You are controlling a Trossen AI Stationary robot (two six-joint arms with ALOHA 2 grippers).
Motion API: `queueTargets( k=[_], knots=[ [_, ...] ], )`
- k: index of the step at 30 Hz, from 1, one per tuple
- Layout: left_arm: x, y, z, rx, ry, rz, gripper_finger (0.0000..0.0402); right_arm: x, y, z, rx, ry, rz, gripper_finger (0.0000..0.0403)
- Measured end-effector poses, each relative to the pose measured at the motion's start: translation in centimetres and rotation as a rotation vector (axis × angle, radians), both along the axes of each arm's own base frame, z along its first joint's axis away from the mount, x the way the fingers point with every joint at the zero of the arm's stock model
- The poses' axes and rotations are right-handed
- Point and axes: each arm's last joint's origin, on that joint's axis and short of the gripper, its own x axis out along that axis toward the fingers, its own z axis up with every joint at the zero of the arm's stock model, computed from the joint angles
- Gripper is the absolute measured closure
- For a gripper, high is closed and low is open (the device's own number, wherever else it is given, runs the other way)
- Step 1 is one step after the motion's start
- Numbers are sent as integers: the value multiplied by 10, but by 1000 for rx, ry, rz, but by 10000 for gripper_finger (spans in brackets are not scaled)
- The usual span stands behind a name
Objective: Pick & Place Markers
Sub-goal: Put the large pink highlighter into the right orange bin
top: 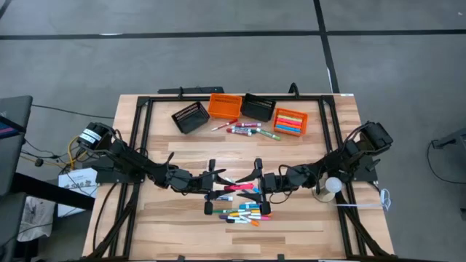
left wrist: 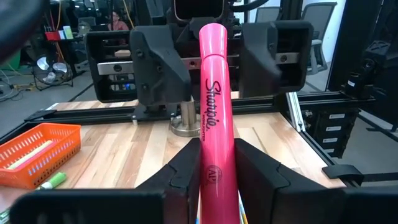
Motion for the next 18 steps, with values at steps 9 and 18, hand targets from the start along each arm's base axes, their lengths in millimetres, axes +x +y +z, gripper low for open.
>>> queueTargets(
  k=[9, 18],
  knots=[
    [0, 0, 0, -7, 4, 0, 317, 0, 1, 4, -16, -15, 5, 347],
    [0, -1, 0, -1, 3, -2, 313, 0, 1, 4, -18, -16, 9, 344]
  ],
)
